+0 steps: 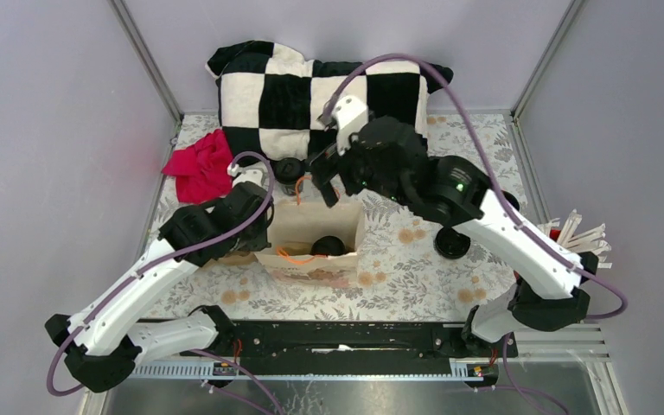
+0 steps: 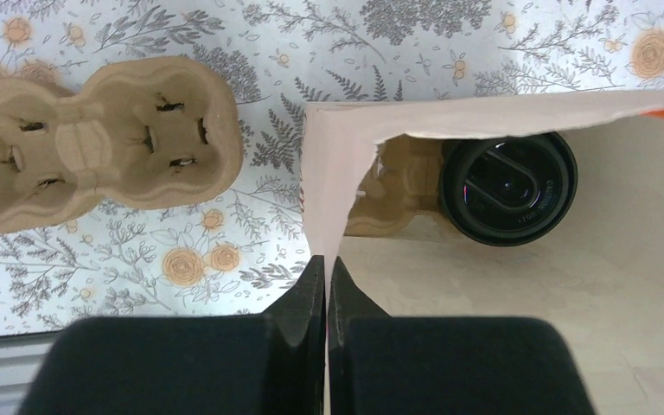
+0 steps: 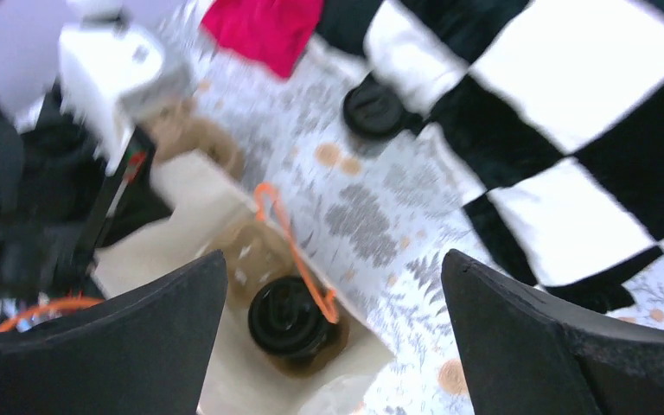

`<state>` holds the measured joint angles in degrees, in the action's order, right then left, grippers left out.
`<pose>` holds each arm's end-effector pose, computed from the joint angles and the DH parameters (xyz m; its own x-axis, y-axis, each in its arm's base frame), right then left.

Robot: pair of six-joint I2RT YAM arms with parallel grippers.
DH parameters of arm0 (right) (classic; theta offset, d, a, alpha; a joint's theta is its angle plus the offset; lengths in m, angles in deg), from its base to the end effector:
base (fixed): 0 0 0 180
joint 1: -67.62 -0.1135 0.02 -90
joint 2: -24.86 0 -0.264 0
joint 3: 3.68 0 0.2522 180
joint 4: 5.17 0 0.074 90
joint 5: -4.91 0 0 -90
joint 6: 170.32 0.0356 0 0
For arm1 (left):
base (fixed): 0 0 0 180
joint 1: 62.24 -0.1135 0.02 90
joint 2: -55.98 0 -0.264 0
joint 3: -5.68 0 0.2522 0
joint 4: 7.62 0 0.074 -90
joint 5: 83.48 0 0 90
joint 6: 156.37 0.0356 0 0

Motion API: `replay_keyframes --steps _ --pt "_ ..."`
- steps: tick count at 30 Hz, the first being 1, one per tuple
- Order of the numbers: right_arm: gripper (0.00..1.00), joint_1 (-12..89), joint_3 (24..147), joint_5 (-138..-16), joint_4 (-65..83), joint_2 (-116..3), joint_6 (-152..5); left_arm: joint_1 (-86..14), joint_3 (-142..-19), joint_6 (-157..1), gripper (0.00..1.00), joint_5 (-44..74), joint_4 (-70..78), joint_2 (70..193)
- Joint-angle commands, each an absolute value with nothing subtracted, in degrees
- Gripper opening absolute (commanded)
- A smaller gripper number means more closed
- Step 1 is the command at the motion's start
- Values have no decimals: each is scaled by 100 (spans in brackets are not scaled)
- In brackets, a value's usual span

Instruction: Pack the takeout coffee

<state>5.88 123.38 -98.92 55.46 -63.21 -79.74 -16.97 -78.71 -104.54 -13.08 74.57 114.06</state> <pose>0.1533 0.2673 0.4960 -0.1822 -0.3182 -0.9304 -0.7483 0.6587 -0.0787 0.1259 -0.1101 0.3603 -0.7898 -0.0300 -0.6126 0.0620 0.9898 -0.1283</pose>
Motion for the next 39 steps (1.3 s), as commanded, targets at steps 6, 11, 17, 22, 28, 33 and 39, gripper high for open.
replay_keyframes --steps 6,11,17,22,28,33,39 --pt "100 1717 12651 -11018 4461 -6644 -7663 -1724 -7837 -10885 0 -1528 8047 11025" --pt "100 2243 13779 -10437 5126 -7759 -7576 -1724 -7889 -11088 0 -1524 8399 10976" --pt "100 2646 14708 -8933 5754 -8989 -7646 -1724 -7988 -11523 0 -1459 8843 10846" --pt "100 2644 14500 -8343 5719 -9554 -7852 -1724 -7871 -11752 0 -1213 8965 10558" --pt "100 2640 14240 -8097 5540 -9958 -7850 -1722 -7435 -12015 0 -995 8981 10317" --pt "100 2514 14156 -7780 5112 -10252 -7796 -1724 -7281 -11975 0 -997 8980 10387" --pt "100 2229 14784 -7843 5003 -10861 -8158 -1724 -6918 -12091 0 -902 8987 10234"
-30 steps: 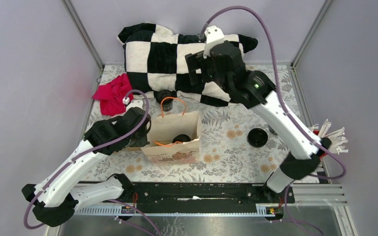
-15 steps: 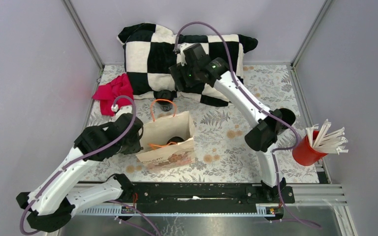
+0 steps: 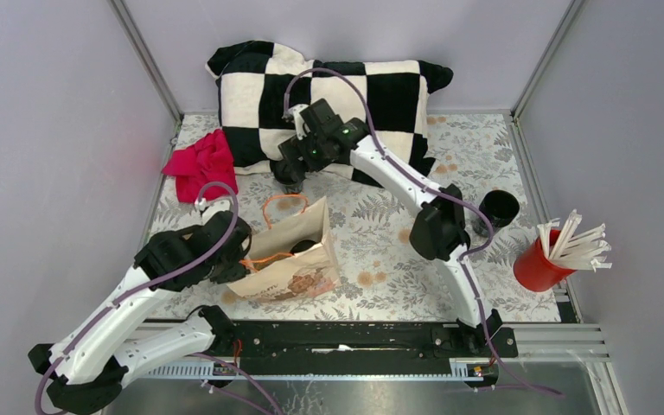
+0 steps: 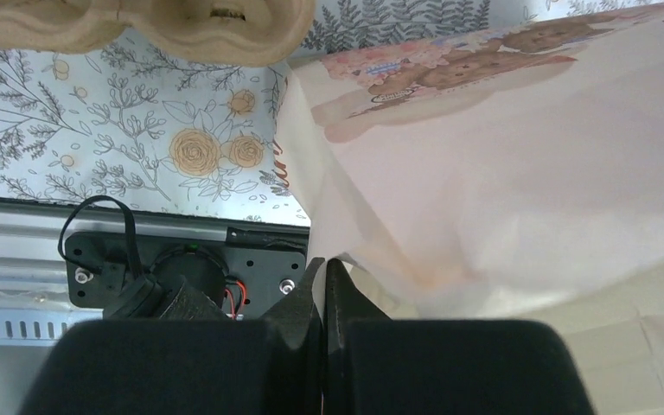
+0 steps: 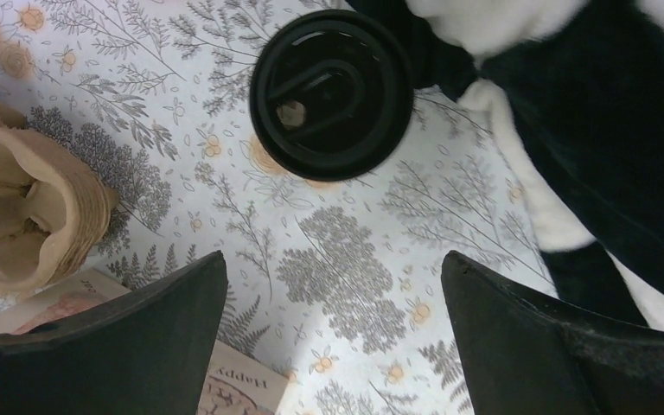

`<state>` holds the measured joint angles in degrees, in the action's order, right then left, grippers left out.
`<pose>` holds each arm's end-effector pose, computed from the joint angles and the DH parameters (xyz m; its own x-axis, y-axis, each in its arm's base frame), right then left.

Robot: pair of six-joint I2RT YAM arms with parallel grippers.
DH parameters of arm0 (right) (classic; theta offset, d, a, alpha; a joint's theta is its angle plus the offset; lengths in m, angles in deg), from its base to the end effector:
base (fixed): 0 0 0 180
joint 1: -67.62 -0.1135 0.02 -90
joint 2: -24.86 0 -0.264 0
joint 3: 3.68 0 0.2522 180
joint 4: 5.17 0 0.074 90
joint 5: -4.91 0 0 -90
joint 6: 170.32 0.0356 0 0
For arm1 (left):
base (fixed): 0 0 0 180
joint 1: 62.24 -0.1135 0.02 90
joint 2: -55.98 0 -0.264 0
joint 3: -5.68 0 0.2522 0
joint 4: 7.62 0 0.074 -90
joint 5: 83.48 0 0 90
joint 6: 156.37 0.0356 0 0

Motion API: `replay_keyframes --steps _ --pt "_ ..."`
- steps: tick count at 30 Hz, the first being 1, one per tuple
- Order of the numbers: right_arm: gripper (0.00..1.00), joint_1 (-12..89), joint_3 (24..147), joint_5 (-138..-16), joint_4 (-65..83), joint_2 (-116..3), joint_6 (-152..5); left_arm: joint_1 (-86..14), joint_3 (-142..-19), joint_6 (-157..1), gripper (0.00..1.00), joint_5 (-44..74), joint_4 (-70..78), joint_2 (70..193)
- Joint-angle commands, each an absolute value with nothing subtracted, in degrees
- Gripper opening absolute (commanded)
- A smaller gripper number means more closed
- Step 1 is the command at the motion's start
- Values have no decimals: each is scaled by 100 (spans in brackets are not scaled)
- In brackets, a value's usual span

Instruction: Pack the takeout coffee

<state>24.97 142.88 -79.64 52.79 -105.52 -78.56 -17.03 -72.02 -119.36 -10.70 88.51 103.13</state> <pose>0.3764 0.3513 0.3120 -0.5121 -0.4302 -0.7434 -0.7112 0.6977 0.0862 0.0796 -0.0652 0.3369 -0.8586 -0.2177 -0.4641 -0.1561 0.9734 -0.1679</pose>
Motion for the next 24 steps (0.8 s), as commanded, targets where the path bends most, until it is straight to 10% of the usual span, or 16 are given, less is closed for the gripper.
replay_keyframes --steps 1,24 --pt "100 2190 14821 -7874 4958 -10917 -8224 -1724 -6856 -12109 0 -883 8989 10197" --pt "100 1984 15061 -9018 3981 -11649 -8870 -1737 -7094 -12034 0 -830 8979 10565"
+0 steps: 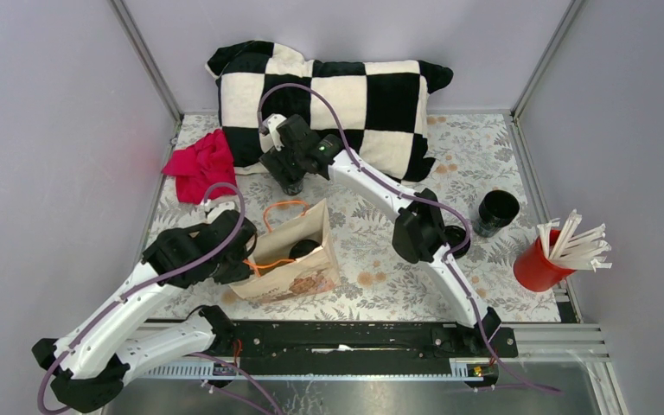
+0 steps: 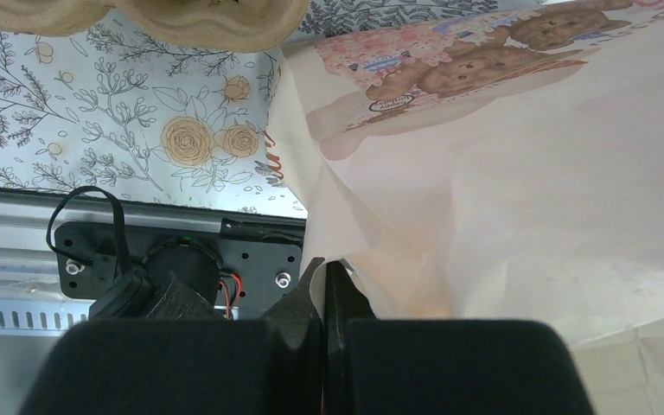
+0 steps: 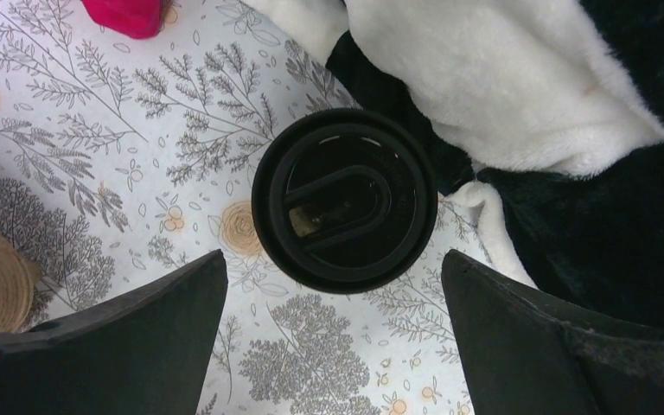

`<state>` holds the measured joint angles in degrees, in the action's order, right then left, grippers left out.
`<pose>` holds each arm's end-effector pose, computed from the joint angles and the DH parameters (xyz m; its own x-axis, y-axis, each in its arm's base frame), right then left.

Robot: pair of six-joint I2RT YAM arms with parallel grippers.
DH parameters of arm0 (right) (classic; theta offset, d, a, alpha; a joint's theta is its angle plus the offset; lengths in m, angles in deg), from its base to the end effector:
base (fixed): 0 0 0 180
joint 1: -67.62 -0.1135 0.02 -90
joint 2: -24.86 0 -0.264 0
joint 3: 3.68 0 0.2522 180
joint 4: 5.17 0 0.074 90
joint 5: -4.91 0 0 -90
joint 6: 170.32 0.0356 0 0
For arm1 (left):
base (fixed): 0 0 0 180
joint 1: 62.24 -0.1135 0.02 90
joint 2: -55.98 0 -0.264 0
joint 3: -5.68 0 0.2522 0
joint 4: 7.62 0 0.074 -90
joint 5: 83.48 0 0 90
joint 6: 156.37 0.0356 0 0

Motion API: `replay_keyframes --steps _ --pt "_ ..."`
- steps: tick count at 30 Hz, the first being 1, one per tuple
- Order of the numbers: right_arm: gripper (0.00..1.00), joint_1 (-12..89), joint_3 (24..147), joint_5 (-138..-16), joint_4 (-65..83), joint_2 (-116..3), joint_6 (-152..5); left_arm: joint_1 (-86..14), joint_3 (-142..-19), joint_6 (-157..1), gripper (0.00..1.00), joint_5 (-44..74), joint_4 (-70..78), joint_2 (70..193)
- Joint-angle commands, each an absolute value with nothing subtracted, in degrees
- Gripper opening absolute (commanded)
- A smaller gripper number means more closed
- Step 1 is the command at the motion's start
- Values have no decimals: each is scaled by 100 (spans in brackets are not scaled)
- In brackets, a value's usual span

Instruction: Pack the takeout coffee

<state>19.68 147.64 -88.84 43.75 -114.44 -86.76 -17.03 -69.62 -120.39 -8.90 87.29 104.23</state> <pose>0.3731 0.4101 0.2724 -0.3205 -0.5223 -0.7902 -0.7465 0.6528 -0.1287 0.0840 -0.0711 0.3248 -0.8799 -0.2209 -0.4207 -0.1676 0.9727 -0.1603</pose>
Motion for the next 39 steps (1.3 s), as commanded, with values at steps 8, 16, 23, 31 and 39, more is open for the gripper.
replay_keyframes --steps 8,16,23,31,39 --pt "100 1985 15141 -9092 3829 -11938 -9008 -1736 -7204 -12015 0 -867 8978 10663" --pt "99 1981 15213 -9106 3759 -12137 -9022 -1739 -7253 -12001 0 -861 8980 10658" --pt "81 1981 15065 -9356 3770 -11999 -9122 -1736 -7266 -11998 0 -873 8975 10673" --pt "65 1985 14755 -9921 3762 -11476 -9286 -1734 -7280 -12022 0 -871 8978 10650" --pt "60 2161 13502 -10693 3757 -10342 -9404 -1735 -7666 -11994 0 -1137 8883 10910"
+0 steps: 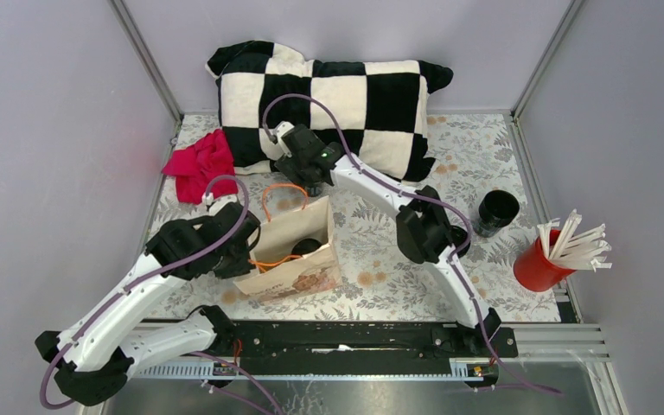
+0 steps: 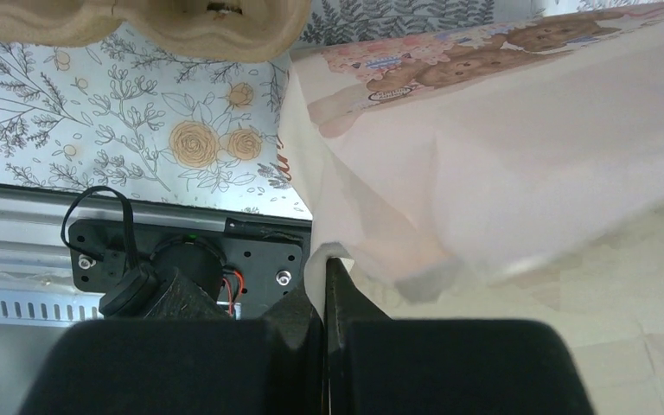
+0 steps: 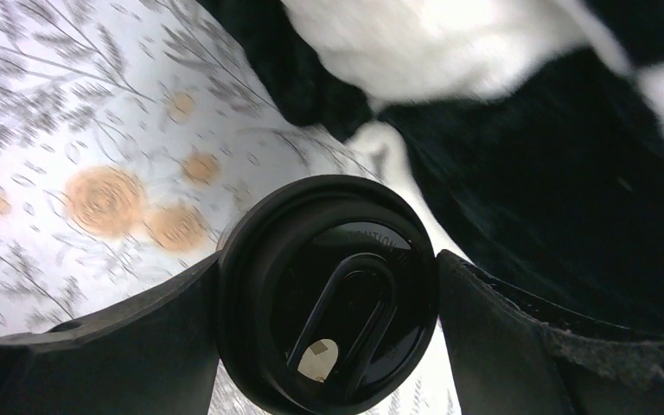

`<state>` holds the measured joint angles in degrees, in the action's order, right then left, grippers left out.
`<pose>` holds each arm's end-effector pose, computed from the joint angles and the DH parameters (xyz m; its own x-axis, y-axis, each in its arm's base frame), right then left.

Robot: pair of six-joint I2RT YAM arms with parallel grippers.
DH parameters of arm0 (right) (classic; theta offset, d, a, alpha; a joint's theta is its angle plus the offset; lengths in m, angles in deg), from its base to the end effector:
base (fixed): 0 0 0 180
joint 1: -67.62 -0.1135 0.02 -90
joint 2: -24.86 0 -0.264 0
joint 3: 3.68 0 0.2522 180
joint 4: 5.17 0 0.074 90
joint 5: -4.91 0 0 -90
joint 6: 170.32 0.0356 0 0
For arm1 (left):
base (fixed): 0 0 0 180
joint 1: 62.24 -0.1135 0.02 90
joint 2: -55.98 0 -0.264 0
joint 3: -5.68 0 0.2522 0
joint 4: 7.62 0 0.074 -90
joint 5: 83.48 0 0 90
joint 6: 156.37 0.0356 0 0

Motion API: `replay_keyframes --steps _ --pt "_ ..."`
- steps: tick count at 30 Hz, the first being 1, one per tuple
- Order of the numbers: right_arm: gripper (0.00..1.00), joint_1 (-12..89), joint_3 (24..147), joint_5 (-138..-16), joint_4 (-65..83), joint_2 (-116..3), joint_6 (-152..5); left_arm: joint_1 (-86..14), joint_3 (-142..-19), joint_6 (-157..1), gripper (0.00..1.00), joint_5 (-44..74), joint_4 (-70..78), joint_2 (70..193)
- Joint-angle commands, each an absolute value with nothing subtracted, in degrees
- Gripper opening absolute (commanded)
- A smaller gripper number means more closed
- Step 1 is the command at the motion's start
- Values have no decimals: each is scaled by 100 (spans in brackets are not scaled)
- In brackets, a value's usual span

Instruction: Pack the takeout coffee

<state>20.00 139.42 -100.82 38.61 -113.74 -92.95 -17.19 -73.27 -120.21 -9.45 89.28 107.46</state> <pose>0.3800 0.4022 0.2393 -0.2919 -0.6321 -0.7178 -0.6491 0.6821 -0.3367 0.0899 -0.0761 0.3351 -0.8845 -0.2127 -0.4153 -0.1729 0.9761 -0.1317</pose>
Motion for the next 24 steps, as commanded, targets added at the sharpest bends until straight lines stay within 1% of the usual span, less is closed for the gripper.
replay_keyframes --steps 1,8,12,16,19,24 --pt "60 2183 13271 -10792 3729 -10155 -9430 -1735 -7741 -11962 0 -1186 8821 10967" --pt "60 2222 11076 -11517 3503 -8671 -9430 -1743 -8301 -11664 0 -1497 8229 11389" --pt "60 2322 10225 -12005 3821 -8045 -9231 -1747 -8441 -11368 0 -1530 7682 11479" --pt "62 2539 9151 -12114 3605 -7251 -9012 -1740 -8643 -11020 0 -1540 7243 11623" --pt "62 2800 8680 -12060 3584 -6875 -8700 -1747 -8840 -10861 0 -1677 7107 11729" --pt "62 3007 8009 -12017 3432 -6586 -8486 -1742 -9398 -10812 8 -1984 7487 12281"
